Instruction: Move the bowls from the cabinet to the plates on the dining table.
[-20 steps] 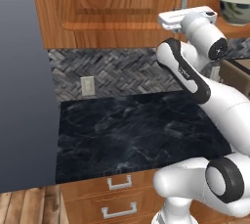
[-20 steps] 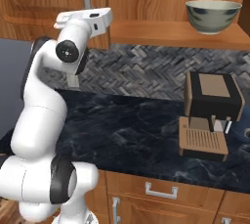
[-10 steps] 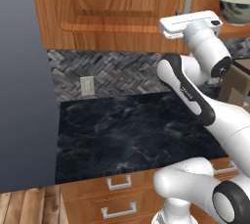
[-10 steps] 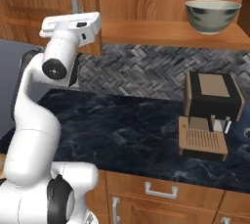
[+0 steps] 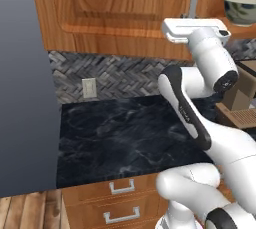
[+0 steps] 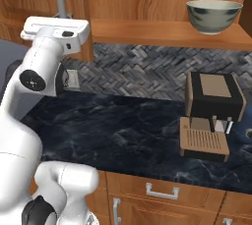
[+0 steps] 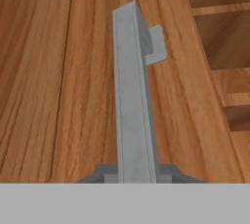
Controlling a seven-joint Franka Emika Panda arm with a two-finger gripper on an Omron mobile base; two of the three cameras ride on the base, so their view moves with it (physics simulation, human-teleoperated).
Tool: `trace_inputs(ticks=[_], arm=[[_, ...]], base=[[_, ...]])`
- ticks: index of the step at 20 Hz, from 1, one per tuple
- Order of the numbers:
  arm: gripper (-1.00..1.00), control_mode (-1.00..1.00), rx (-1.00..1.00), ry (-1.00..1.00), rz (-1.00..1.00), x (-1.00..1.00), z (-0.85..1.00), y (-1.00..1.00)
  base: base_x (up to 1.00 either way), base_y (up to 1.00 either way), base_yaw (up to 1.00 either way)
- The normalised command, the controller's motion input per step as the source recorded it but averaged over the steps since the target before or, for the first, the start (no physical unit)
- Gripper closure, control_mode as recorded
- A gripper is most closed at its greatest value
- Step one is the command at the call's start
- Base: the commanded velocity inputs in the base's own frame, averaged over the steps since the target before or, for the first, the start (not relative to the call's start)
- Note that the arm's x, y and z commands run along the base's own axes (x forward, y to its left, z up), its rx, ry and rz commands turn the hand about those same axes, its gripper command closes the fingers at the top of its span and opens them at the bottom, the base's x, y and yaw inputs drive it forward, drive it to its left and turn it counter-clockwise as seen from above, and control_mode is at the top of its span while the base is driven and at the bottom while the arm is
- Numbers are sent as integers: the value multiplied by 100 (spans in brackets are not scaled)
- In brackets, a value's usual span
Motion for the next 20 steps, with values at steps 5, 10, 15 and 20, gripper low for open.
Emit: trace_inputs(ticks=[5, 10, 15, 20], arm=[[100, -100, 21, 0, 0, -65, -24, 76], [-100, -100, 16, 0, 0, -66, -10, 74], [100, -100, 12, 0, 0, -58, 0, 23], [100, -100, 12, 0, 0, -47, 0, 1]], base=[[0, 0, 0], [0, 0, 0], [0, 0, 0], [0, 0, 0]])
